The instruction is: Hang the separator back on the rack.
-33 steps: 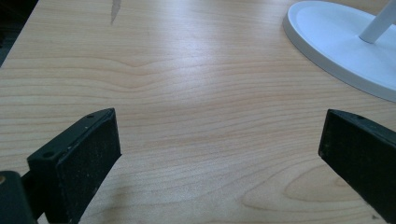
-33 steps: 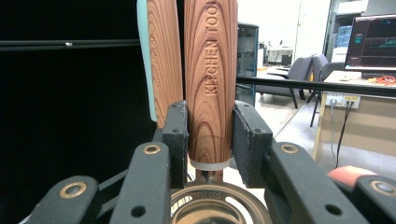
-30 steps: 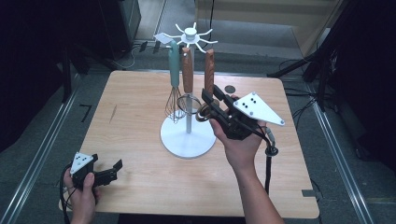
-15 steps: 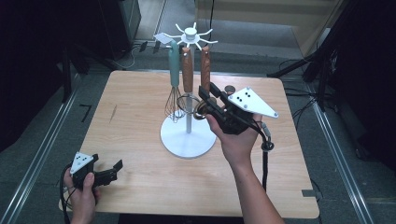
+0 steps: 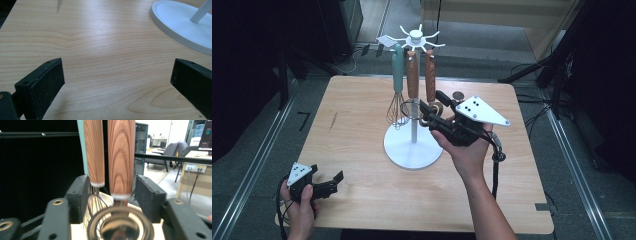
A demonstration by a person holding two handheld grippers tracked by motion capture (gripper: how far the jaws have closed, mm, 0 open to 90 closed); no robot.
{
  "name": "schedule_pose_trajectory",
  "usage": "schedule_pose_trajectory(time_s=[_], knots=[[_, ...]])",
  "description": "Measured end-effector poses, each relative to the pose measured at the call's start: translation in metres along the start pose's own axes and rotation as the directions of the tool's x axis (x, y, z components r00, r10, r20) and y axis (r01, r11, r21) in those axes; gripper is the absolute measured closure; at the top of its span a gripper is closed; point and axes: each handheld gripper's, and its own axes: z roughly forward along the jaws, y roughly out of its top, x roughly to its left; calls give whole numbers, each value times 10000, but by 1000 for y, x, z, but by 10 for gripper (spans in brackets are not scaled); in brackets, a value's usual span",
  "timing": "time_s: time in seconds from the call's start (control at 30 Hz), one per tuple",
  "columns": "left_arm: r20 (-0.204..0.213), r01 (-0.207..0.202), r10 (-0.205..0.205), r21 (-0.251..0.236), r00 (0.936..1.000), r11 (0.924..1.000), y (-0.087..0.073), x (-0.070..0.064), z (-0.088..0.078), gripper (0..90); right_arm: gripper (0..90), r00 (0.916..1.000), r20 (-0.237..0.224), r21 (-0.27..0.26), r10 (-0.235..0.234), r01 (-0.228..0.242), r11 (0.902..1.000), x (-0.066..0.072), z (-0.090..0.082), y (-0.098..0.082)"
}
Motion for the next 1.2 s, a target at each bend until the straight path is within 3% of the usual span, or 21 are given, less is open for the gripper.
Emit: schedule_pose_trajectory(time_s=[0.1, 0.37, 0.77, 0.87, 1.1, 1.2], knots=[[-20, -24, 24, -22, 10000, 10000, 0, 0, 0, 0, 409, 9999, 135, 234, -17, 14, 9997, -3, -4, -9], [-50, -54, 53, -56, 10000, 10000, -1, -1, -1, 0, 305, 9999, -145, 1126, 18, -1, 9936, -12, -13, -53], [42, -161, 161, -70, 9999, 9998, -1, -2, -2, 0, 237, 9971, 1, 2042, 761, -745, 9761, -36, -41, -110], [55, -164, 164, -105, 9998, 9998, -2, -2, -3, 0, 226, 9965, 82, 2322, 833, -829, 9691, -42, -45, -119], [-7, -230, 230, -47, 9997, 9997, -2, -3, -2, 0, 219, 9976, 267, 2477, 645, -692, 9664, -48, -55, -132], [20, -240, 240, -46, 9997, 9997, -1, -3, -2, 0, 219, 9963, 376, 2614, 776, -847, 9615, -50, -60, -139]])
